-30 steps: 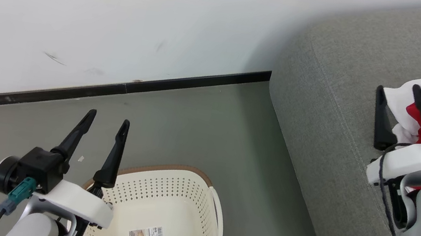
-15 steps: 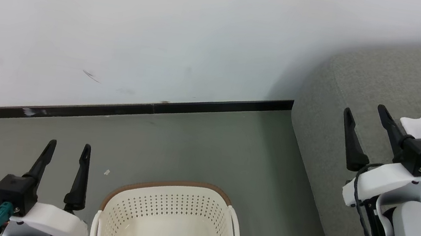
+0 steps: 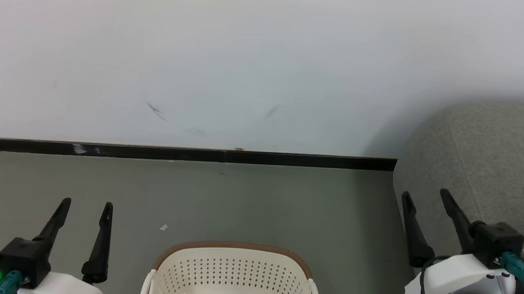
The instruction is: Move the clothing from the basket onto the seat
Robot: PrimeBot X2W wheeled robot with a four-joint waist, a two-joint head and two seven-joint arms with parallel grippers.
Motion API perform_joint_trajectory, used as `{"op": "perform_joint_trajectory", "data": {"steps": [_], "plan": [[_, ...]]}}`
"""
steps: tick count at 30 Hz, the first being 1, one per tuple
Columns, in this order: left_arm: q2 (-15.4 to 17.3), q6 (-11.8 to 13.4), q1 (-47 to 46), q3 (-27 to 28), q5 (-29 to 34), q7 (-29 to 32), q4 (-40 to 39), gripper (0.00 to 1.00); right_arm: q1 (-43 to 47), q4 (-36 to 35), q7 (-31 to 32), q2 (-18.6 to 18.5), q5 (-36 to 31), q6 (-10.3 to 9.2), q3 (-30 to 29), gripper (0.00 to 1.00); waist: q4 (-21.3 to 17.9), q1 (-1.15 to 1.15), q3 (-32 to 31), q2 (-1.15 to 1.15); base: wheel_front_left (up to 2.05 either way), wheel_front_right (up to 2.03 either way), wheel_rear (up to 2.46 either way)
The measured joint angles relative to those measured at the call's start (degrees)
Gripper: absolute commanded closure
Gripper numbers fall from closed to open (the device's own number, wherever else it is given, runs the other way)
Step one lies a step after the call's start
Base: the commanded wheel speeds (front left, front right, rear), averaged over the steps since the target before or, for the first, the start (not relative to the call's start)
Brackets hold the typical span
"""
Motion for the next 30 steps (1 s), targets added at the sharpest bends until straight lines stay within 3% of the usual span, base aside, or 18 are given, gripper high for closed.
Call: {"op": "perform_joint_trajectory", "data": {"steps": [13, 30], "plan": [[-1.85, -0.10, 0.12, -2.64, 0.49, -0.10, 2.52, 0.00, 8.87, -2.37, 0.42, 0.70, 0.40, 0.00, -0.13, 0.00, 3.09, 0.00, -2.89, 0.00, 0.00, 0.00, 0.00], [-2.32, -0.05, 0.15, -2.64, 1.46, -0.20, 3.28, 0.00, 14.41, -7.08, 0.99, 1.03, 1.55, 0.00, 0.53, 0.00, 2.03, 0.00, -4.46, 0.00, 0.00, 0.00, 0.00]]}}
